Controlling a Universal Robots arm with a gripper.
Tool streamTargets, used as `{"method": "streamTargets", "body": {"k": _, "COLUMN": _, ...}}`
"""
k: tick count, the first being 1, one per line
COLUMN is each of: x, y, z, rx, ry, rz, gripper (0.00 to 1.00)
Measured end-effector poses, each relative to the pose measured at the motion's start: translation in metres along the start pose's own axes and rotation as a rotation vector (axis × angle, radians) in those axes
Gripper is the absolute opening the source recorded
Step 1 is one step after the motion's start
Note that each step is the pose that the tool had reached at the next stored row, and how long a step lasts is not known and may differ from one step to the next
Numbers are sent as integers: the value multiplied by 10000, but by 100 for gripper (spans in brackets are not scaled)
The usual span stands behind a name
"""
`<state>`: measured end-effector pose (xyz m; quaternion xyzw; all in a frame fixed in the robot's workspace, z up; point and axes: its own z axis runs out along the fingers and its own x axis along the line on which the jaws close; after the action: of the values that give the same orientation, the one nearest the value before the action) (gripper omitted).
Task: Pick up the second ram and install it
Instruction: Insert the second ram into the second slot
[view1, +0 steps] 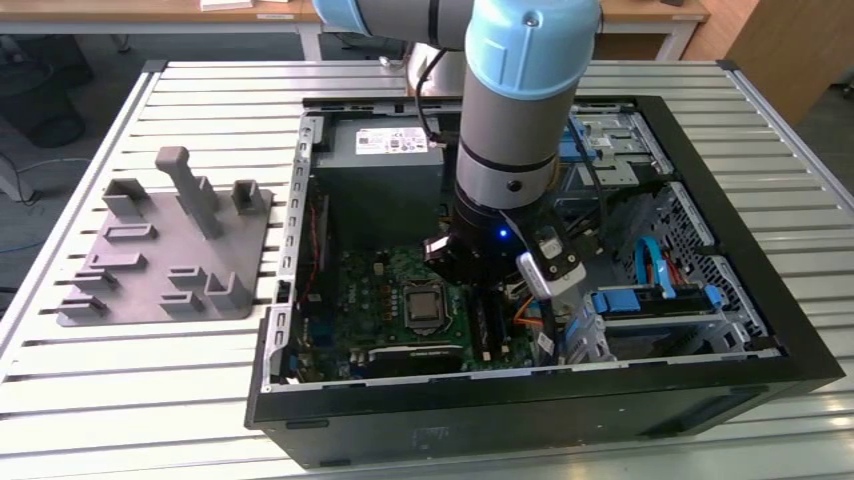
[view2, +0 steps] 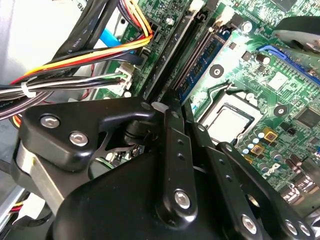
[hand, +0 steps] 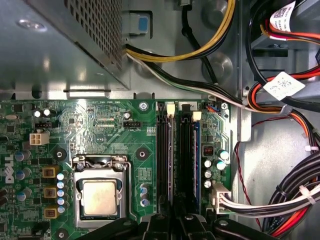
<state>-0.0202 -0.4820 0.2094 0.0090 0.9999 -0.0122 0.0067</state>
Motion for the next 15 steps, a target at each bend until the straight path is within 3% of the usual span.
{"method": "streamTargets", "body": {"k": 10, "x": 0, "y": 4, "z": 2, "rx": -4, "ry": -1, "rz": 0, "gripper": 14}}
{"method": "streamTargets", "body": {"k": 15, "x": -6, "y": 4, "z": 3, "rx": 67, "ry": -1, "rz": -41, "gripper": 14}}
